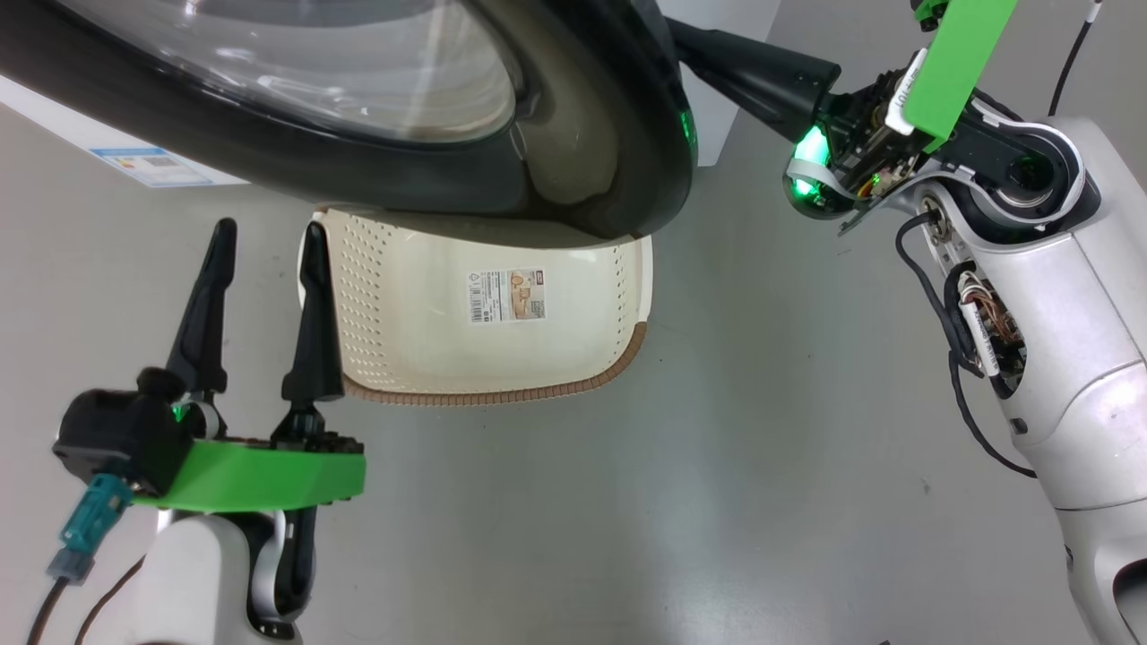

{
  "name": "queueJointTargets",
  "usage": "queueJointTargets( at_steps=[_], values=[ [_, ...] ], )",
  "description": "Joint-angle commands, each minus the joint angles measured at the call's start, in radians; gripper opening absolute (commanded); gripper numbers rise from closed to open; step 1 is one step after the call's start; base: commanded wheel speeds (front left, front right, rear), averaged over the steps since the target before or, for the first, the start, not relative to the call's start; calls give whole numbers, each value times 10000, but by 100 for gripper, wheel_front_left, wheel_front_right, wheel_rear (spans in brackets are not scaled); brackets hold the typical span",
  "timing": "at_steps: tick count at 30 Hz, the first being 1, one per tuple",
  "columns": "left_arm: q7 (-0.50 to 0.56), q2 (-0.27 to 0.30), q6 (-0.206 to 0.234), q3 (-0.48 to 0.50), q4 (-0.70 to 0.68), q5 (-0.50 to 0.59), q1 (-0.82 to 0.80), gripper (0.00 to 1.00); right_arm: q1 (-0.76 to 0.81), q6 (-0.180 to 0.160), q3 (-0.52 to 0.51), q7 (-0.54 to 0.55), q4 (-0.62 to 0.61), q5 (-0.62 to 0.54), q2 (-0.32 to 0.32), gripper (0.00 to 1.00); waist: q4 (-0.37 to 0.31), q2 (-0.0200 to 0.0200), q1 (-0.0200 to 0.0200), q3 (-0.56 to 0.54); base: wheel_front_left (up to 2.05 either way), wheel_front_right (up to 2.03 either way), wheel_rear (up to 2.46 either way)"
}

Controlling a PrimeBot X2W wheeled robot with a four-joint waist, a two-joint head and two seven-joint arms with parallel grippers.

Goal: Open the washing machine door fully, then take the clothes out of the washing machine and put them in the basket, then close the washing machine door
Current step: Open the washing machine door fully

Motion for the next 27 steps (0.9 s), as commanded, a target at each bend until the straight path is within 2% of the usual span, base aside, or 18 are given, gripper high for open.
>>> queueJointTargets(
  at_steps=[1, 27],
  values=[
    [-49, 238, 105, 259, -216, -18, 132, 100, -60, 50, 28, 161, -250, -16, 300, 0, 11, 0, 0, -30, 0, 0, 0],
    [-49, 238, 356, 169, -131, -253, 903, 100, 1319, 50, 184, 1274, -164, -928, 873, 0, 864, 0, 0, -1448, 0, 0, 0]
  ],
)
